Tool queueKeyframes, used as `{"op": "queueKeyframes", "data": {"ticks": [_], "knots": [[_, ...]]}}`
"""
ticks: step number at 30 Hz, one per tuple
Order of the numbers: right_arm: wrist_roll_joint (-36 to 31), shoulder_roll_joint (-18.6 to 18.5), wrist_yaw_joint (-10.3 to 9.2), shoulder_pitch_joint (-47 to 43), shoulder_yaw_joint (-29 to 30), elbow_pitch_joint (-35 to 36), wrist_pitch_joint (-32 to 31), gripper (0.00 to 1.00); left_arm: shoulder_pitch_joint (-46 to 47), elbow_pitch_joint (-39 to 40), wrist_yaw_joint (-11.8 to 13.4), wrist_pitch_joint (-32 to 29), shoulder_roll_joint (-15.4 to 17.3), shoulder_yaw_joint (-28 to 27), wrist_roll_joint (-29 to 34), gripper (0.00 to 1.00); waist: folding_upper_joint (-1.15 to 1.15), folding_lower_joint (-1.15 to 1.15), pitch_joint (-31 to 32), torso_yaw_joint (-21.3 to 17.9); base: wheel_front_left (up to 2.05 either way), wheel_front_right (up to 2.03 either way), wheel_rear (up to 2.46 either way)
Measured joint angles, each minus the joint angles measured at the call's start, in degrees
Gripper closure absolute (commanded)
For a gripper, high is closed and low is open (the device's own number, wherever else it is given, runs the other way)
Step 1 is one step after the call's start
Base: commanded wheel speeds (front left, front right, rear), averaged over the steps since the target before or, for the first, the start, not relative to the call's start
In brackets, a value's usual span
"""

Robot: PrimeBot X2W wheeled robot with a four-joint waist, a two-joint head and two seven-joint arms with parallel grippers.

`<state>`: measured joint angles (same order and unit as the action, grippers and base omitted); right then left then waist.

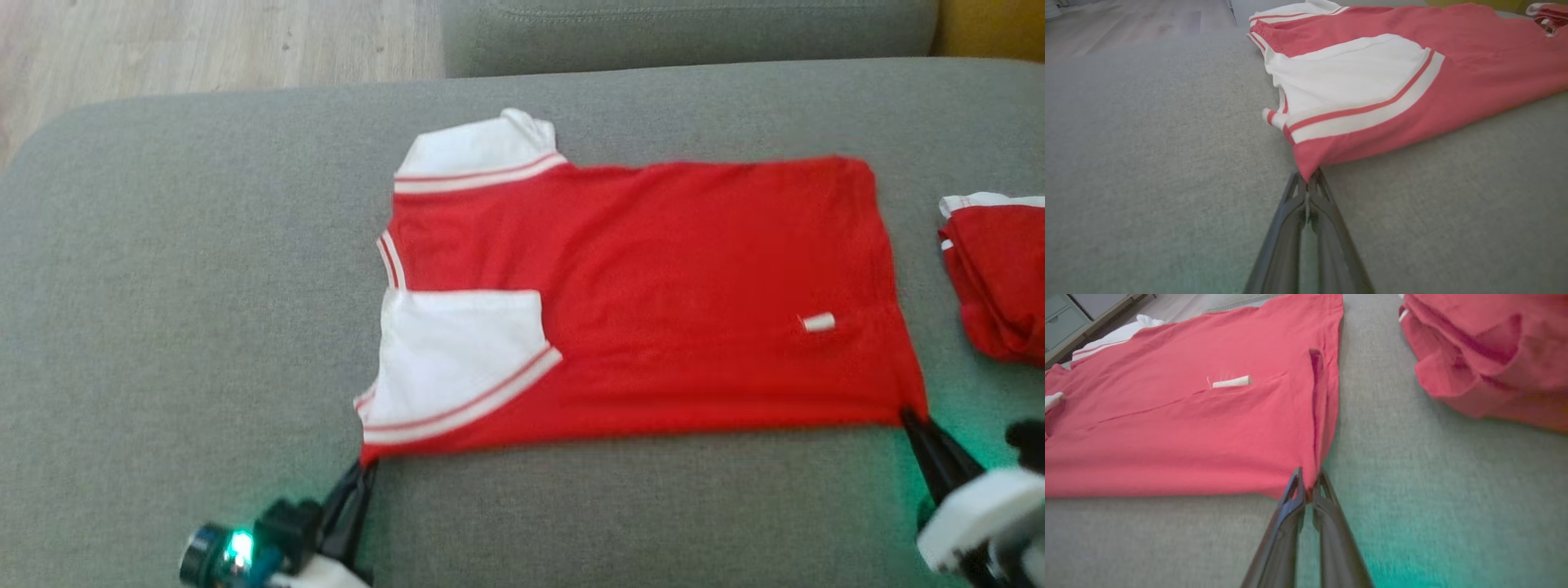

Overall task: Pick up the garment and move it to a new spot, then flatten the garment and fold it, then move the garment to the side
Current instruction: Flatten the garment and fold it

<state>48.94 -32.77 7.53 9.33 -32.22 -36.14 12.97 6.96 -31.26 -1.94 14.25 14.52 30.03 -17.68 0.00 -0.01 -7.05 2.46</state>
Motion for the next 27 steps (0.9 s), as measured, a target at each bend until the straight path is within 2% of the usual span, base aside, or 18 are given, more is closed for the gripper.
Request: {"op": "queueKeyframes", "data": {"ticks": [7,14,24,25,26,27], "knots": [[-0.11,-2.00,0.00,-8.11,3.42,5.34,0.13,1.00,-6.95,6.84,1.87,-2.00,2.09,1.22,0.00,1.00,0.00,0.00,0.74,-0.22,0.00,0.00,0.00],[-2.71,-2.21,0.00,-14.78,8.50,9.85,-2.29,1.00,-12.67,14.55,3.66,-5.95,4.39,1.69,-0.07,1.00,0.00,0.00,1.87,-0.50,0.00,0.00,0.00],[-7.51,0.37,0.00,-19.48,15.90,13.74,-6.55,1.00,-16.78,20.57,4.48,-9.72,6.20,2.37,-1.37,1.00,0.00,0.00,2.38,-0.09,0.00,0.00,0.00],[-8.03,0.86,0.00,-19.90,16.52,14.10,-7.00,0.75,-16.78,20.76,4.55,-9.73,6.23,2.40,-1.49,1.00,0.00,0.00,2.41,-0.02,0.00,0.00,0.00],[-8.50,1.41,0.00,-20.36,17.23,14.41,-7.56,0.23,-16.76,20.98,4.55,-9.93,6.24,2.48,-1.49,0.73,0.00,0.01,2.46,0.05,0.00,0.00,0.00],[-9.00,1.80,0.00,-20.84,17.85,14.86,-8.09,0.00,-16.76,21.14,4.67,-10.18,6.23,2.60,-1.49,0.54,0.00,0.01,2.52,0.10,0.00,0.00,0.00]]}}
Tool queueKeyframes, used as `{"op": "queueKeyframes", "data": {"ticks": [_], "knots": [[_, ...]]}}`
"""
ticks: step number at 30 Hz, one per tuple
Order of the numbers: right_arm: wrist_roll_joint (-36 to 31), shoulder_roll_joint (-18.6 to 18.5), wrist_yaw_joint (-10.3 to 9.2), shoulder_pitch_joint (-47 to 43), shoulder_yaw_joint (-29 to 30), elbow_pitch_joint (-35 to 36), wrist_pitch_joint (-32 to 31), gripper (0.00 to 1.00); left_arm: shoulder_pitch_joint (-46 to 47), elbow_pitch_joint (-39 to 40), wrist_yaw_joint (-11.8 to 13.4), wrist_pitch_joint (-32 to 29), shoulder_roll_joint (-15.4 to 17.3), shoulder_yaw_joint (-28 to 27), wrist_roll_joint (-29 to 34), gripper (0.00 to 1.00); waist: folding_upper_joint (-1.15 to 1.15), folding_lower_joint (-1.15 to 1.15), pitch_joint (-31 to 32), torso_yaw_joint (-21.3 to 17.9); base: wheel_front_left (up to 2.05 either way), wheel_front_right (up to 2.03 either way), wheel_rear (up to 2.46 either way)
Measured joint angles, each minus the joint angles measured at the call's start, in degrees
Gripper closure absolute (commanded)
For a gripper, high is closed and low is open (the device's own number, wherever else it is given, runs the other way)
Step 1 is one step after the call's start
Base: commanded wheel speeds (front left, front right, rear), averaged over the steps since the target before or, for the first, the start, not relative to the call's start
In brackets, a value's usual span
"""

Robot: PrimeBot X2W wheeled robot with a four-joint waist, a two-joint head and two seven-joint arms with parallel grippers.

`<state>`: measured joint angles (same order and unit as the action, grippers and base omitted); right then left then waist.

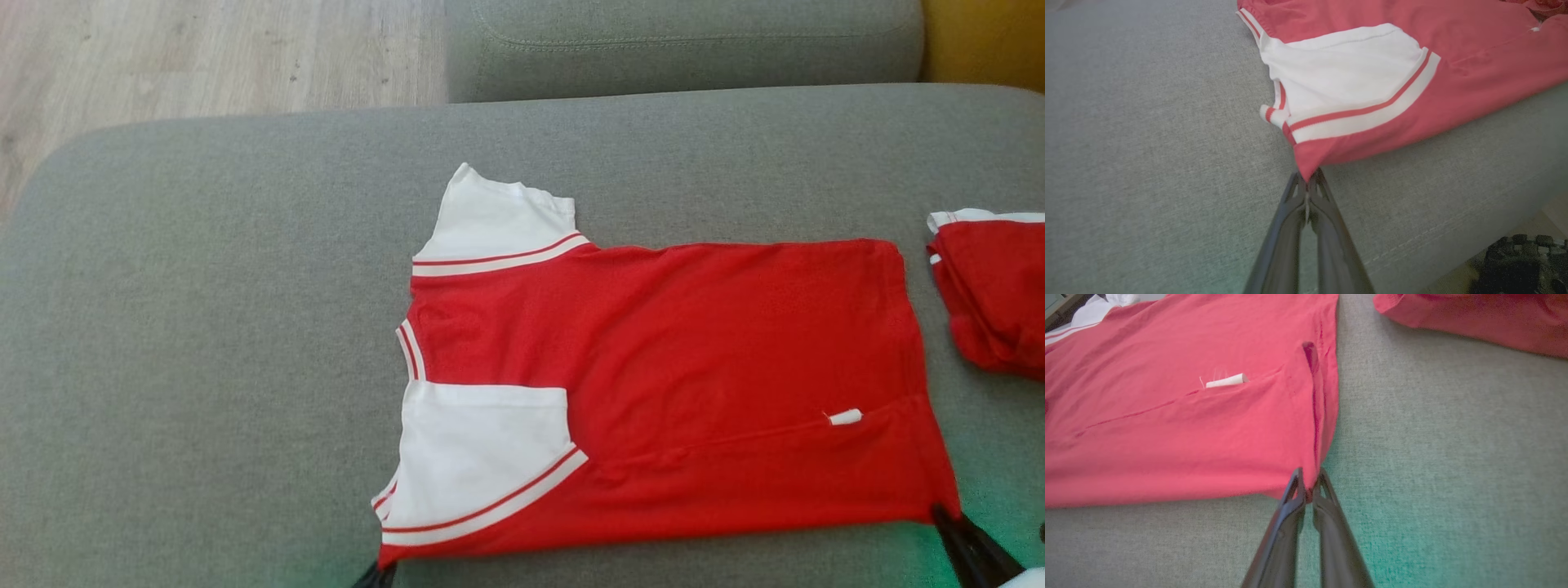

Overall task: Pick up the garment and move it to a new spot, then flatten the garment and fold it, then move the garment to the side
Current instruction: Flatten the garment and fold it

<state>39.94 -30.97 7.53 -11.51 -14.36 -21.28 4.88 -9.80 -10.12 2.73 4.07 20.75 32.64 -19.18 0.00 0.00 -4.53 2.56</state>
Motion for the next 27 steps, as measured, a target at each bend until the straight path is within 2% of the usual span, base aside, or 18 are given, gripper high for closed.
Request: {"op": "queueKeyframes", "data": {"ticks": [2,8,12,15,19,22,27], "knots": [[-1.41,0.46,0.00,-0.71,1.02,1.00,-0.78,0.00,0.02,-0.01,0.29,-0.52,0.00,0.45,0.01,0.00,0.00,0.00,0.07,0.05,0.00,0.00,0.00],[-5.34,2.18,0.00,-1.57,6.36,5.06,-1.90,0.00,1.25,1.36,0.20,-2.18,1.01,0.59,0.11,0.00,0.00,0.00,-0.57,-0.40,0.00,0.00,0.00],[-7.69,3.30,0.00,-1.25,9.29,8.93,-3.09,0.00,7.61,4.53,-1.42,-4.17,3.49,-1.14,0.54,0.00,0.00,0.00,-2.56,-0.99,0.00,0.00,0.00],[-9.21,3.78,0.00,0.08,10.35,11.61,-4.04,0.00,16.95,5.78,-4.04,-6.27,5.50,-2.42,1.22,0.00,0.00,0.01,-4.83,-1.51,0.00,0.00,0.00],[-10.55,3.94,0.00,3.44,10.29,13.92,-4.98,0.00,33.25,3.53,-8.36,-10.92,6.21,-2.42,1.90,0.00,0.00,0.02,-8.23,-2.14,0.00,0.00,0.00],[-11.05,3.92,0.00,6.44,8.88,14.94,-5.52,0.00,43.97,-1.48,-9.82,-15.37,6.33,-0.89,0.01,0.00,0.00,0.02,-10.55,-2.99,0.00,0.00,0.00],[-11.23,3.76,0.00,11.28,6.50,15.78,-6.43,0.00,57.09,-10.23,-10.31,-19.27,7.36,4.26,-4.72,0.00,0.00,0.02,-13.32,-5.84,0.00,0.00,0.00]]}}
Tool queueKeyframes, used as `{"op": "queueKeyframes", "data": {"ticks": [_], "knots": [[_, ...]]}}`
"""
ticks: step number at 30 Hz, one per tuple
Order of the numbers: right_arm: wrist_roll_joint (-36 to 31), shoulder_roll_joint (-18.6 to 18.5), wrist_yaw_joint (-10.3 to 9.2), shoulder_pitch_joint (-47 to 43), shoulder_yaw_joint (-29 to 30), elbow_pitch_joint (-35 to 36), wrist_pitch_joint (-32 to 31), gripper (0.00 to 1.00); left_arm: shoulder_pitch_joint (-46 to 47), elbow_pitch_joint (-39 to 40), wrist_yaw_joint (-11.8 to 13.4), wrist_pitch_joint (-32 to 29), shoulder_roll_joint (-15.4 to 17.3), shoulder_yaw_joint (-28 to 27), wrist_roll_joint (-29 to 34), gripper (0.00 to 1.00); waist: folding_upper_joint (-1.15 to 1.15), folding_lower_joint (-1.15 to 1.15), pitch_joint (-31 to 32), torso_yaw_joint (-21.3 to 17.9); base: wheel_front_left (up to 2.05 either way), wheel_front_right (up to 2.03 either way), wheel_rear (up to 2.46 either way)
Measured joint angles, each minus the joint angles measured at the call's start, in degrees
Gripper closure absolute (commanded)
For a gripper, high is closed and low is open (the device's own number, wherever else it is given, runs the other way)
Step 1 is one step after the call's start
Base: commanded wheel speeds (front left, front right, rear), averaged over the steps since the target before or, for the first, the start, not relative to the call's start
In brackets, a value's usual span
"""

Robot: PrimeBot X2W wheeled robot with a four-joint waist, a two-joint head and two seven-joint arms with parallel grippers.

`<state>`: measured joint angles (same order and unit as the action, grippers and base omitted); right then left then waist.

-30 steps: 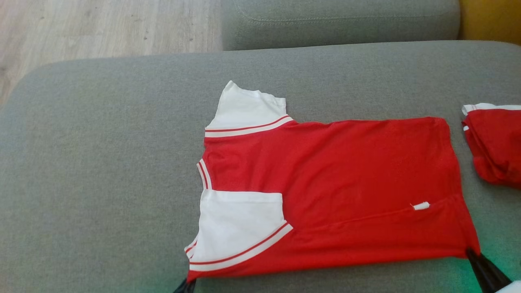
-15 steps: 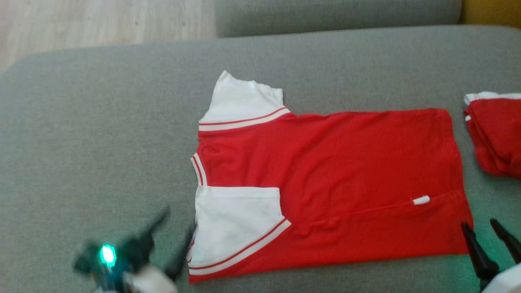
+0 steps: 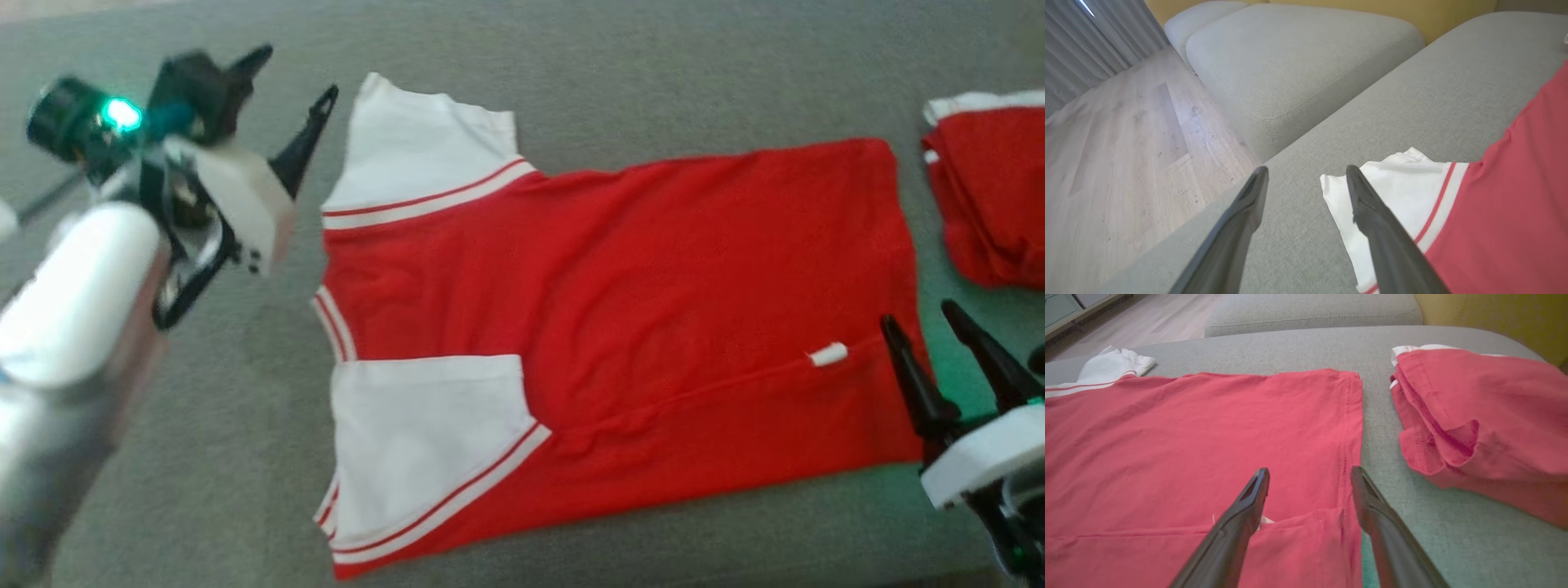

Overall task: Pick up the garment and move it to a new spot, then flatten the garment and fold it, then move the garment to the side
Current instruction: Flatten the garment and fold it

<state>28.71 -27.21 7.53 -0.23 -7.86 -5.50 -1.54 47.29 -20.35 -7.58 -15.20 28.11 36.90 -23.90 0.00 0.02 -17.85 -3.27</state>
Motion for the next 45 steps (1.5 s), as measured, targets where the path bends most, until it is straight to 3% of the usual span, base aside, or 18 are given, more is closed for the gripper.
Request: {"op": "queueKeyframes", "data": {"ticks": [5,9,17,28,29,32,39,41,45], "knots": [[-0.03,0.05,0.00,2.35,-1.45,-0.49,0.04,0.00,7.90,-6.79,-0.01,-4.99,1.08,8.01,-7.64,0.00,0.00,-0.01,-2.25,-3.24,0.00,0.00,0.00],[-0.03,0.15,0.00,3.53,-2.38,-1.13,0.60,0.00,10.53,-11.65,-0.01,-5.50,2.14,11.51,-11.28,0.00,0.00,-0.01,-3.78,-5.51,0.00,0.00,0.00],[0.05,0.31,0.00,5.49,-4.24,-1.81,1.16,0.00,14.86,-18.64,-0.01,-5.01,2.74,15.61,-16.37,0.00,0.00,-0.02,-6.28,-8.97,0.00,0.00,0.00],[0.55,0.32,0.00,5.80,-4.31,-3.21,2.38,0.00,17.52,-21.71,-0.01,-3.36,3.79,22.63,-20.72,0.01,0.00,-0.02,-7.53,-10.63,0.00,0.00,0.00],[0.55,0.32,0.00,5.80,-4.32,-3.25,2.38,0.00,17.67,-21.86,-0.01,-3.36,3.85,23.02,-21.19,0.04,0.00,-0.02,-7.59,-10.72,0.00,0.00,0.00],[0.55,0.32,0.00,5.99,-4.31,-3.42,2.38,0.00,18.29,-22.10,-0.01,-3.36,4.00,24.55,-22.42,0.52,0.00,-0.02,-7.82,-10.92,0.00,0.00,0.00],[0.55,0.32,0.00,6.81,-4.22,-3.46,2.56,0.00,19.45,-22.36,-0.01,-2.80,4.32,28.00,-24.95,0.74,0.00,-0.02,-8.38,-11.06,0.00,0.00,0.00],[0.55,0.32,0.00,6.82,-4.21,-3.47,2.55,0.00,20.14,-22.36,-0.01,-2.79,4.56,28.72,-25.58,1.00,0.00,-0.02,-8.63,-11.06,0.00,0.00,0.00],[0.56,0.32,0.00,7.54,-4.28,-3.42,2.47,0.00,20.98,-22.53,-0.01,-1.75,5.11,30.34,-26.20,1.00,0.00,-0.02,-8.88,-10.89,0.00,0.00,0.00]]}}
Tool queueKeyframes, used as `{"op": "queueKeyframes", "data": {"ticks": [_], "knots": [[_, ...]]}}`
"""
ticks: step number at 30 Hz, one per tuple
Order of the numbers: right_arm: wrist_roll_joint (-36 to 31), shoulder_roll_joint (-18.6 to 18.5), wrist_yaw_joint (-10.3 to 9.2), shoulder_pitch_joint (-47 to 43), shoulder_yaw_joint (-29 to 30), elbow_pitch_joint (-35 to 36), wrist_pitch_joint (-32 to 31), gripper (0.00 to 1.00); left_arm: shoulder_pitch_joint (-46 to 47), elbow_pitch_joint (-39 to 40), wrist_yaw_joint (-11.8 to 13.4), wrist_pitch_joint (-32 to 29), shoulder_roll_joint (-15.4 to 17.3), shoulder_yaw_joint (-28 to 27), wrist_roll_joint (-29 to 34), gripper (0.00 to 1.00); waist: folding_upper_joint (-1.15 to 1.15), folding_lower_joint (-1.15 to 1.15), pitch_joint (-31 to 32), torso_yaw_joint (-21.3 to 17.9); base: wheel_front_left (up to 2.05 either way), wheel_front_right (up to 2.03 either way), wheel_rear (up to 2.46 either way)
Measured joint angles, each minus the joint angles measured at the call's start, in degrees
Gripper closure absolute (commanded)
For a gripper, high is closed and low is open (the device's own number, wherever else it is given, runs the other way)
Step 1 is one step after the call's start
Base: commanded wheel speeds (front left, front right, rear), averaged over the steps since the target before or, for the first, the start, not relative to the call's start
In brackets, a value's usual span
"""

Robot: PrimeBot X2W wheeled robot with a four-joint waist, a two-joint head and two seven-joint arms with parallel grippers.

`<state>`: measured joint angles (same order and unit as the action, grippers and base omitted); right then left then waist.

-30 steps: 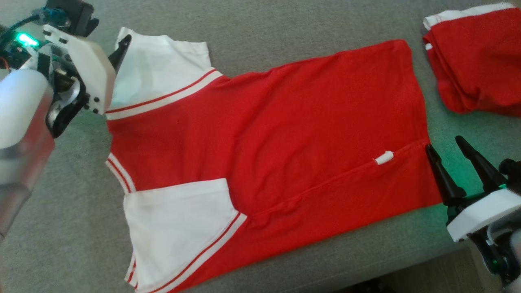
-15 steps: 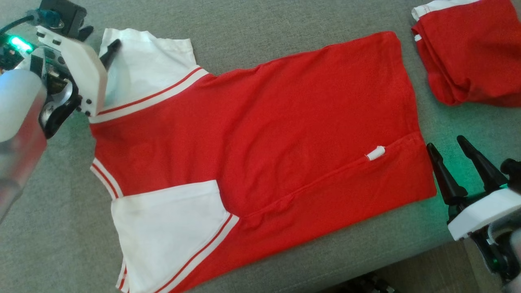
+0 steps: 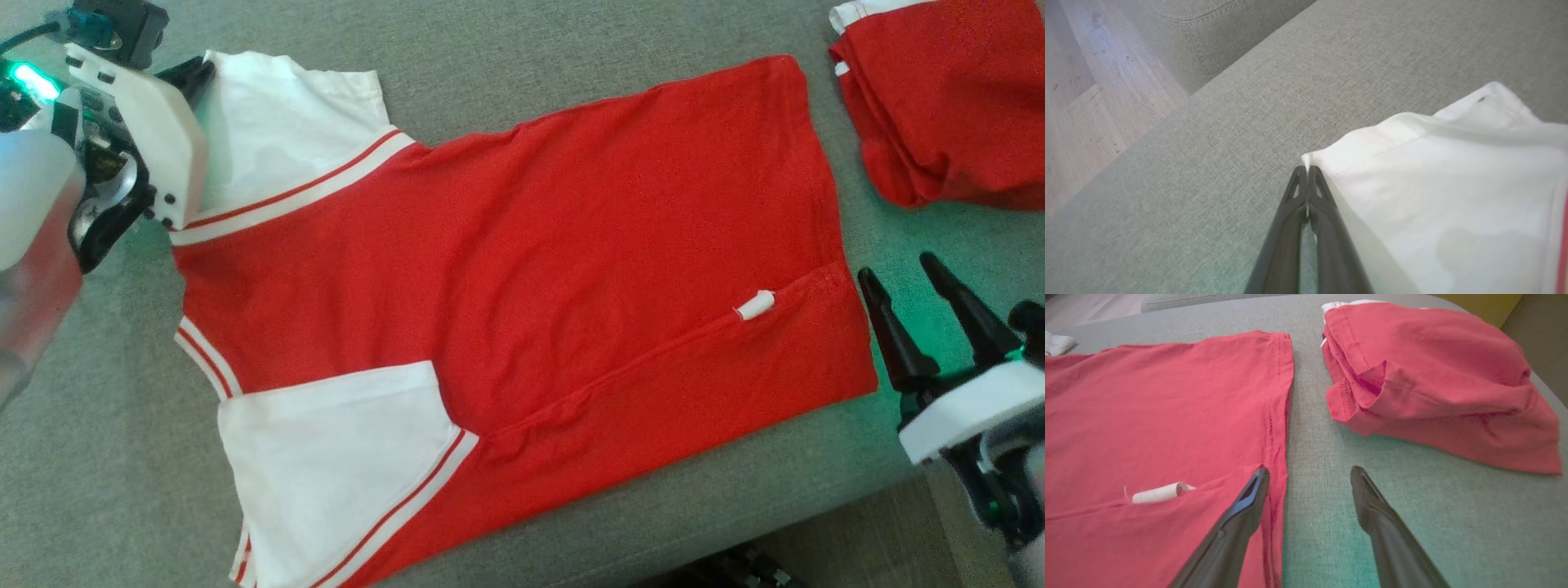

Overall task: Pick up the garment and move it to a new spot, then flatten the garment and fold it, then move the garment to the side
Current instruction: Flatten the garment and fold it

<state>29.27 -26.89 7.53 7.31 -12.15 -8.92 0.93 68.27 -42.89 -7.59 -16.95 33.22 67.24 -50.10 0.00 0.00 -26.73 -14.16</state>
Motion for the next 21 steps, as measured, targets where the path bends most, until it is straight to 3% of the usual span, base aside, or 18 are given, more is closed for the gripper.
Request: {"op": "queueKeyframes", "data": {"ticks": [5,10,21], "knots": [[1.02,-0.33,0.00,3.44,-1.20,0.55,-1.13,0.00,0.26,-0.56,0.00,3.37,-0.02,1.79,-0.80,1.00,0.00,0.00,1.17,0.55,0.00,0.00,0.00],[3.64,-1.26,0.00,9.23,-5.43,-0.27,-7.22,0.00,0.84,-0.66,0.00,6.25,-0.32,3.79,-0.81,1.00,0.00,-0.01,3.39,1.66,0.00,0.00,0.00],[5.19,-2.25,0.00,27.69,-11.93,-16.84,-18.30,0.00,2.82,3.87,0.00,8.54,-0.89,7.13,-0.81,1.00,0.00,-0.01,5.16,5.81,0.00,0.00,0.00]]}}
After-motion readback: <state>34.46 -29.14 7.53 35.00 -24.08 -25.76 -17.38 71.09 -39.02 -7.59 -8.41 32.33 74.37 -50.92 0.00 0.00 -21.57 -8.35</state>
